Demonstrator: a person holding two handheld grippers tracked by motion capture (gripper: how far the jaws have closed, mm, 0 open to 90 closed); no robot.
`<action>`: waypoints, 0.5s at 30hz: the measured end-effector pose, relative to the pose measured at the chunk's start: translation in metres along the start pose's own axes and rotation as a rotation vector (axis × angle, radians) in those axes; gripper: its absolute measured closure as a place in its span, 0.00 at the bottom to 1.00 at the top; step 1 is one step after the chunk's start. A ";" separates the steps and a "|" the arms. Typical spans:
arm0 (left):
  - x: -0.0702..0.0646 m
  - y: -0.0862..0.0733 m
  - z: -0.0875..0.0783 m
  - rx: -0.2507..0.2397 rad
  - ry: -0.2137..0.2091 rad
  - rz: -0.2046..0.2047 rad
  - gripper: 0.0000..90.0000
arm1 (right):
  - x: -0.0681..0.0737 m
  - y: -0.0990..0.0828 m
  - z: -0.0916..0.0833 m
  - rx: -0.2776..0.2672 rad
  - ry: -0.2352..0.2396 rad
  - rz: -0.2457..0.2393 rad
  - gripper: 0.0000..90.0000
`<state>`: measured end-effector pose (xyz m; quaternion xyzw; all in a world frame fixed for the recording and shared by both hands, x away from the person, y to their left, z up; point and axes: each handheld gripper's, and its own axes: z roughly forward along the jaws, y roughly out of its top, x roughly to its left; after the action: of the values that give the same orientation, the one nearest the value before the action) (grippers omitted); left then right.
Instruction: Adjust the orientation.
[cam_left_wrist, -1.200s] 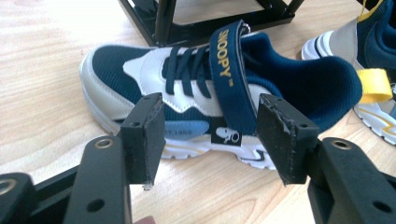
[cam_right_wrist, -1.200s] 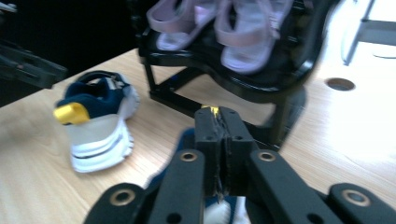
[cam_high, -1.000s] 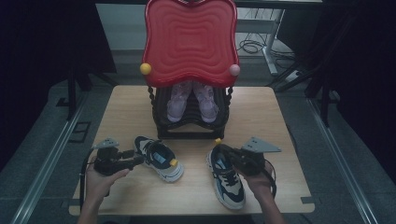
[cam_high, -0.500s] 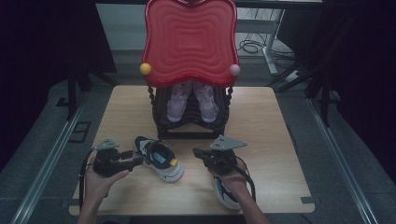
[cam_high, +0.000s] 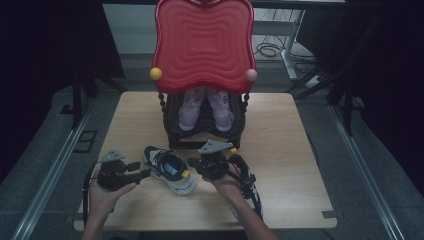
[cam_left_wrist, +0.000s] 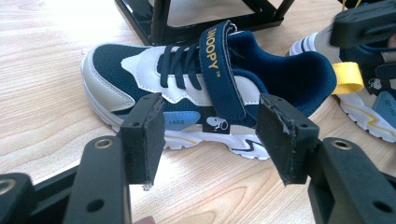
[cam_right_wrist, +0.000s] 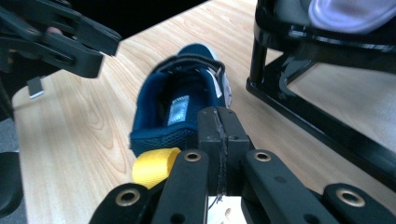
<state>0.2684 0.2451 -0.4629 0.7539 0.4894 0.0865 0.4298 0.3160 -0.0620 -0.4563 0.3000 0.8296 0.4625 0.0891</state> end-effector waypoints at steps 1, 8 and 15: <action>0.000 0.000 0.000 0.002 0.000 0.001 0.47 | 0.000 -0.001 0.002 0.004 -0.001 0.002 0.99; 0.001 -0.001 -0.001 0.001 0.000 -0.005 0.47 | 0.001 -0.004 0.014 0.033 -0.016 -0.011 0.99; 0.002 -0.001 0.000 0.011 0.000 -0.003 0.47 | 0.002 -0.008 0.022 0.077 -0.029 -0.025 0.99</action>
<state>0.2684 0.2468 -0.4644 0.7556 0.4909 0.0829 0.4257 0.3206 -0.0481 -0.4748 0.2995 0.8490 0.4249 0.0951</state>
